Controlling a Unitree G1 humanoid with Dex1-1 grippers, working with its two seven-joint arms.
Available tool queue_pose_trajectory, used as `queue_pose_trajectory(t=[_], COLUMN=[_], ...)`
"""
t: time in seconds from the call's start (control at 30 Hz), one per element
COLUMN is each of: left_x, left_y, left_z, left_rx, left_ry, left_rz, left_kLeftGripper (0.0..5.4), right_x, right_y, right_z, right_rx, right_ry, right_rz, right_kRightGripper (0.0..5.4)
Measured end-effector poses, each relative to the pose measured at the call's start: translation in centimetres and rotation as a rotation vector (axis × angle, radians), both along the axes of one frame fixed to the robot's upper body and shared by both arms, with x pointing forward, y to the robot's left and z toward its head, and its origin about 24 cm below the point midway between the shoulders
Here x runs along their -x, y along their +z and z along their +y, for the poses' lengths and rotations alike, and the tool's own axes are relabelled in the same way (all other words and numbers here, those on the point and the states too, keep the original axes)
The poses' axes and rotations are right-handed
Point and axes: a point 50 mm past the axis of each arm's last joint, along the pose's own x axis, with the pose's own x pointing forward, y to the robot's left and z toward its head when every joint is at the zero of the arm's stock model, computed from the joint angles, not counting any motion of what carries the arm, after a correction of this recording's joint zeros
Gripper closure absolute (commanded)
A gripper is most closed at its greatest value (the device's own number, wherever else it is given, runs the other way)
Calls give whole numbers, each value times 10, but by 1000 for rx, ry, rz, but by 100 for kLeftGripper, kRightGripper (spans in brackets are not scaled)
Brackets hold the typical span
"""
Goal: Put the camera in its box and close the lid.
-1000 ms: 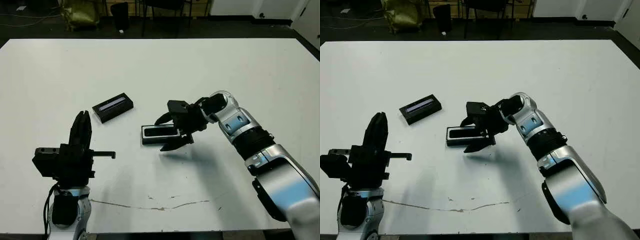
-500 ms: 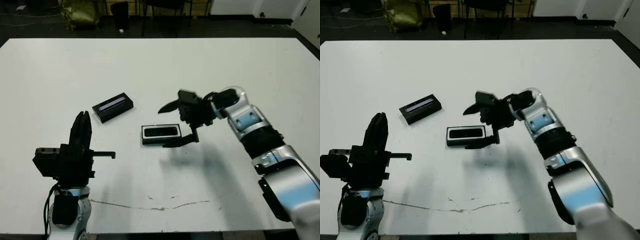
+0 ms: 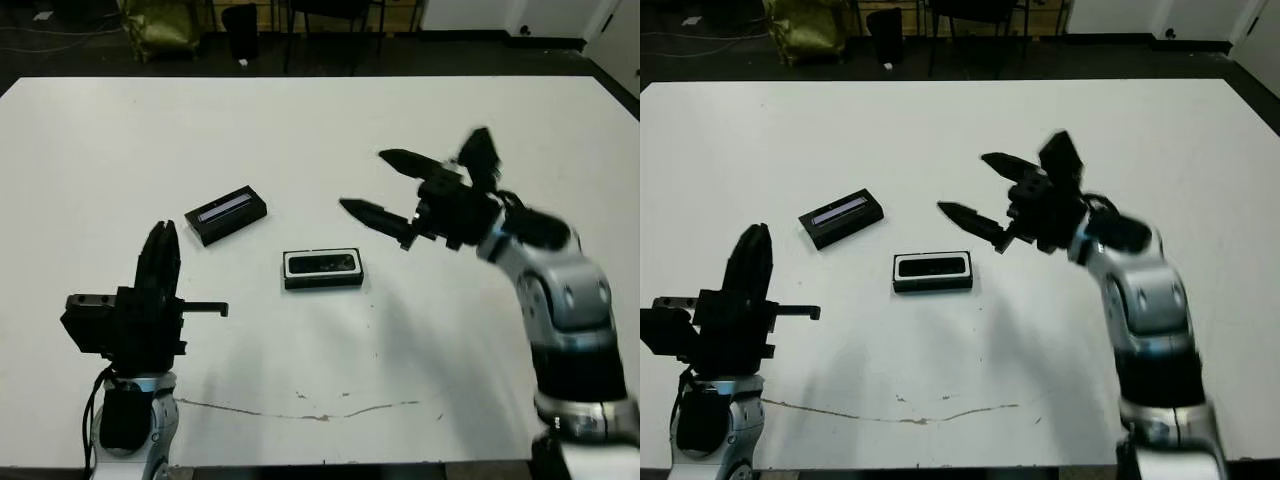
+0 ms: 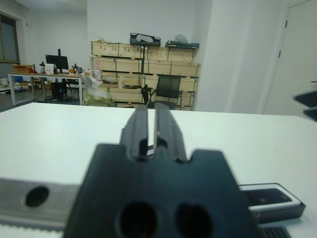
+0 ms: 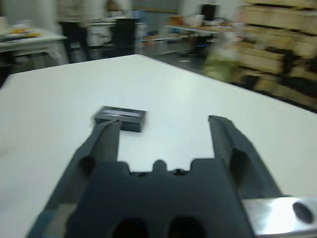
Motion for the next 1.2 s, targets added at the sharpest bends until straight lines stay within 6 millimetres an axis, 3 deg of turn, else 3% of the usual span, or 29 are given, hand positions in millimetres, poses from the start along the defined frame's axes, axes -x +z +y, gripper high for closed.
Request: queue_pose_trajectory(t=[0.3,0.47,0.83,1.03,1.2], left_x=[-3,-9,-46,-72,-95], left_y=[10,19,41,50,57], left_z=[19,32,45,44,46], left_rx=[-68,-178,-329,-382,-540], left_ry=[-13,-59,-239,-455,-598], left_rz=[7,20,153,285,361], left_kLeftGripper=[540,540,531,409,290], right_x=[39,56,64,63,63], right_y=[-18,-34,-47,-47,-47], right_z=[-34,-40,-36,-37,-37], right_rx=[-85,-125,-145,-150,-145], right_ry=[-241,-308,-344,-344,-350], right_rz=[8,53,84,89,89], right_kRightGripper=[423,537,540,540,540])
